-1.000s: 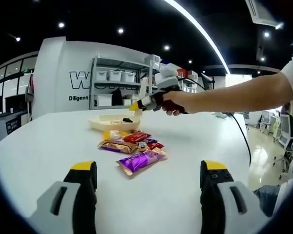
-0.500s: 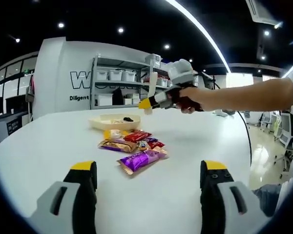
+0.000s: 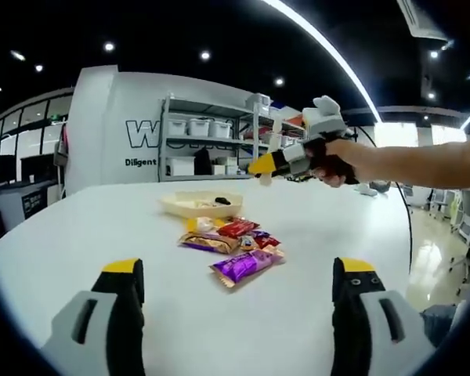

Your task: Place the target food into the container with the food tongs after gripping and lifting it, then release it inside without dropping or visibly crushing the food.

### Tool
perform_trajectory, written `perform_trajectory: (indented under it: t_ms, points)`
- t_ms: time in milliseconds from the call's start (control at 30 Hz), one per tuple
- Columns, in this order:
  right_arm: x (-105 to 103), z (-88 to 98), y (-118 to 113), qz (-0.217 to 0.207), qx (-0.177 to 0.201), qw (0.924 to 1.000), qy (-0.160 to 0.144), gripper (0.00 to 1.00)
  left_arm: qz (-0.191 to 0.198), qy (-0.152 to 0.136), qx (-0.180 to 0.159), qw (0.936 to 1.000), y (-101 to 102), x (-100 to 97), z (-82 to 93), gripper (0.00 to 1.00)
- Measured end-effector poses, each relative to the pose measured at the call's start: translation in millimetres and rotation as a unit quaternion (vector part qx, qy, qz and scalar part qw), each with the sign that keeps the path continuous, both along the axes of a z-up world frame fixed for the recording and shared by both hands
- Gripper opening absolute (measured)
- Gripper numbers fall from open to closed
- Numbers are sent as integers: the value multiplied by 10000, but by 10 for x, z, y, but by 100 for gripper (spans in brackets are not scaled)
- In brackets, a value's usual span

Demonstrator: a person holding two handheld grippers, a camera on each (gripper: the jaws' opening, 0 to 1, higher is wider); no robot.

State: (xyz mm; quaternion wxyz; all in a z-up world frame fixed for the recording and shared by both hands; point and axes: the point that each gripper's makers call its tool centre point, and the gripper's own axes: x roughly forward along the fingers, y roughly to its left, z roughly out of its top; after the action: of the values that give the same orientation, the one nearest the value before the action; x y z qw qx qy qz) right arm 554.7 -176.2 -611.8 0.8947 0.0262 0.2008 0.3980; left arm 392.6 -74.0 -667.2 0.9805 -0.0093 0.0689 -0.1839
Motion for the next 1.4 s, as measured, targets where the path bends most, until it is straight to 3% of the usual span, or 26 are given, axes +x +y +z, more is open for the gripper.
perform_trajectory:
  t_ms: [167, 400, 567, 600, 633, 667, 767, 867, 1167, 1300, 1400]
  points:
    - [-82, -56, 94, 126, 8, 9999, 74, 19, -73, 220, 65, 9997, 59, -5, -61, 99]
    - [-157, -238, 242, 241, -220, 9994, 143, 20, -240, 96, 228, 9994, -33, 46, 66, 99]
    - [-231, -345, 283, 272, -275, 9991, 178, 20, -251, 196, 43, 9995, -12, 51, -87, 97]
    - [-240, -367, 290, 277, -283, 9990, 199, 20, -250, 99, 49, 9996, -3, 31, -24, 98]
    - [-244, -404, 294, 271, -325, 9989, 211, 20, -336, -249, -89, 9991, -29, 36, 106, 96]
    - [-241, -431, 291, 254, -384, 9987, 206, 20, -353, -299, -129, 9988, -22, 27, 126, 95]
    - [-234, -507, 280, 147, -479, 9985, 230, 20, -131, 0, -214, 9997, 77, 33, 2, 96]
    - [-219, -579, 303, 31, -504, 9982, 326, 20, -119, -232, -185, 9995, 67, 25, 71, 94]
    - [-159, -733, 365, -366, -763, 9959, 336, 20, -232, -241, 20, 9994, 1, 19, 38, 93]
    - [-184, -787, 359, -368, -1002, 9941, 196, 21, -334, 92, 69, 9994, -37, 25, -52, 94]
    - [-207, -782, 346, -350, -1011, 9941, 157, 21, -299, 121, 74, 9995, -42, 22, -25, 95]
